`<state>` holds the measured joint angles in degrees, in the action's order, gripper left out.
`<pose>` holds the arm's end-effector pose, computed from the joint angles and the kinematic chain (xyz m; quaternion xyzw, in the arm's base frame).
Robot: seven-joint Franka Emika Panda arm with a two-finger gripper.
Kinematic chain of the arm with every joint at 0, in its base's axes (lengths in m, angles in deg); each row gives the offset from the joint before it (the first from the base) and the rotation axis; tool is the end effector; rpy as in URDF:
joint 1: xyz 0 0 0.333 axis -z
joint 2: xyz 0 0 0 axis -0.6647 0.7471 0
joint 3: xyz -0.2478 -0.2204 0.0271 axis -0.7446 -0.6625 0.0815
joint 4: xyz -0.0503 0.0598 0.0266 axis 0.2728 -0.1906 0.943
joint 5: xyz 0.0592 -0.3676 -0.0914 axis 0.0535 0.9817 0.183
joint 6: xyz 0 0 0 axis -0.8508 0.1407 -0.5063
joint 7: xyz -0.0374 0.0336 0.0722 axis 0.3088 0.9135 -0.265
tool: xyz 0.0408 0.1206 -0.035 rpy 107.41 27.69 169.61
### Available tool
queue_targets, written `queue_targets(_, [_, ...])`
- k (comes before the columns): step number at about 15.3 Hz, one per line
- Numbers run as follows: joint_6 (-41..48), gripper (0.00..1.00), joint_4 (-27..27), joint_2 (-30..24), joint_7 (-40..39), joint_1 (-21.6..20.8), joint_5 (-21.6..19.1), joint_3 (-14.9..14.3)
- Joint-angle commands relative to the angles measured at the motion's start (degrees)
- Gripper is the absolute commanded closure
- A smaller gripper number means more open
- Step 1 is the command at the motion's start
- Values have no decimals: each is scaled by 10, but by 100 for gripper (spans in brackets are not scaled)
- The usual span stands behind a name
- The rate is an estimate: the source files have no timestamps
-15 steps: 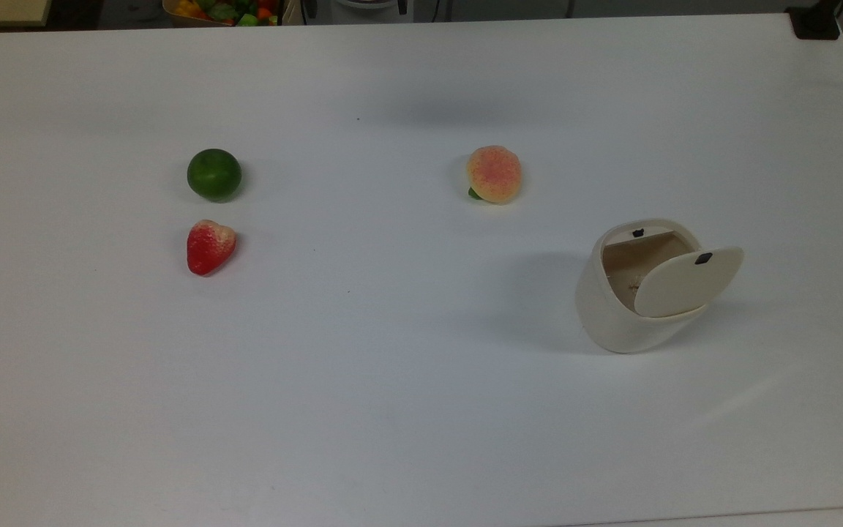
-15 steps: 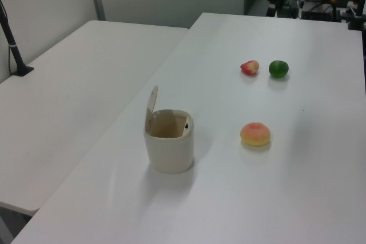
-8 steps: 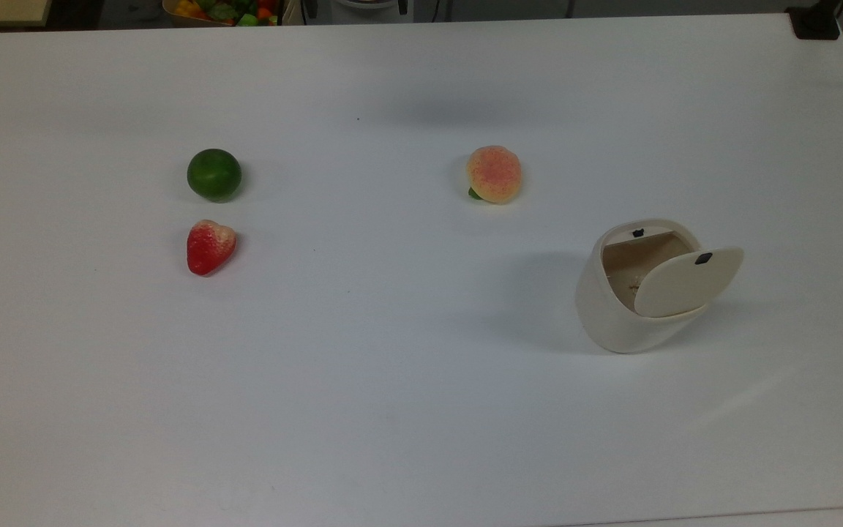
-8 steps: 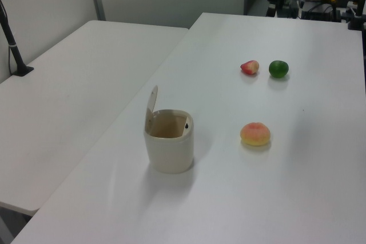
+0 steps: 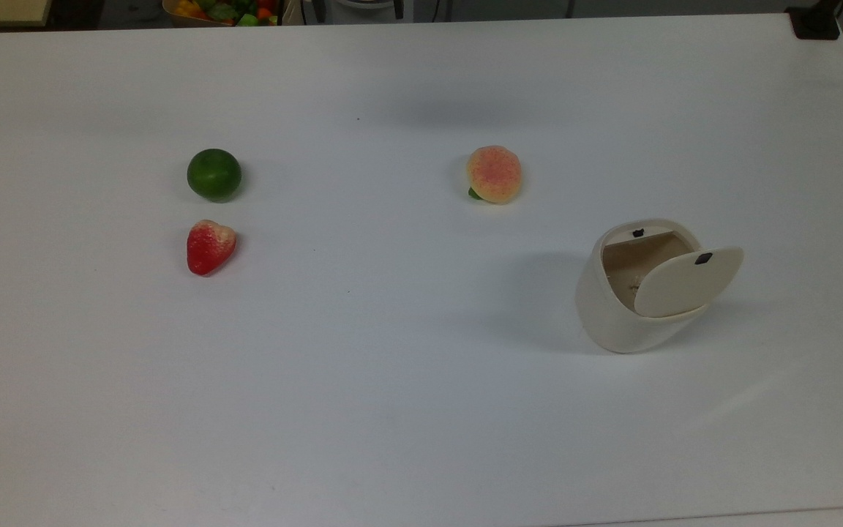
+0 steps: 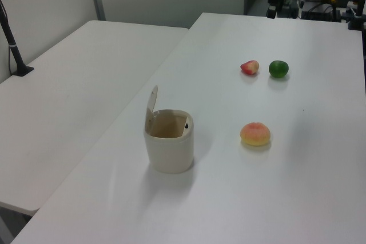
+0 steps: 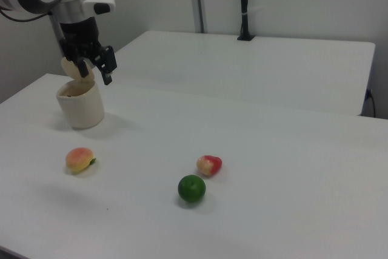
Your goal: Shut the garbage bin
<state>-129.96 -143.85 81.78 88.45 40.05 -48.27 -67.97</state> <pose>0.5404 0.0574 0.6146 -0.9967 -0.0245 -0.0586 0.0508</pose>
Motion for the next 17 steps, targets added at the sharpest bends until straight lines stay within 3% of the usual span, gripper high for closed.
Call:
queue_targets(1, [-2,56,-9,-5,-37,-1,-1,1])
queue_targets(5, [-3,76,-8,-5,-38,-1,-1,1])
queue_targets(13, [-10,80,-12,-3,-34,-2,-3,2])
queue_targets(14, [-10,82,-12,-2,-39,-2,-5,2])
queue_targets(16, [-12,98,-11,4,-39,-2,-9,3])
queue_targets(17, [-12,100,-7,8,-35,-2,-10,3])
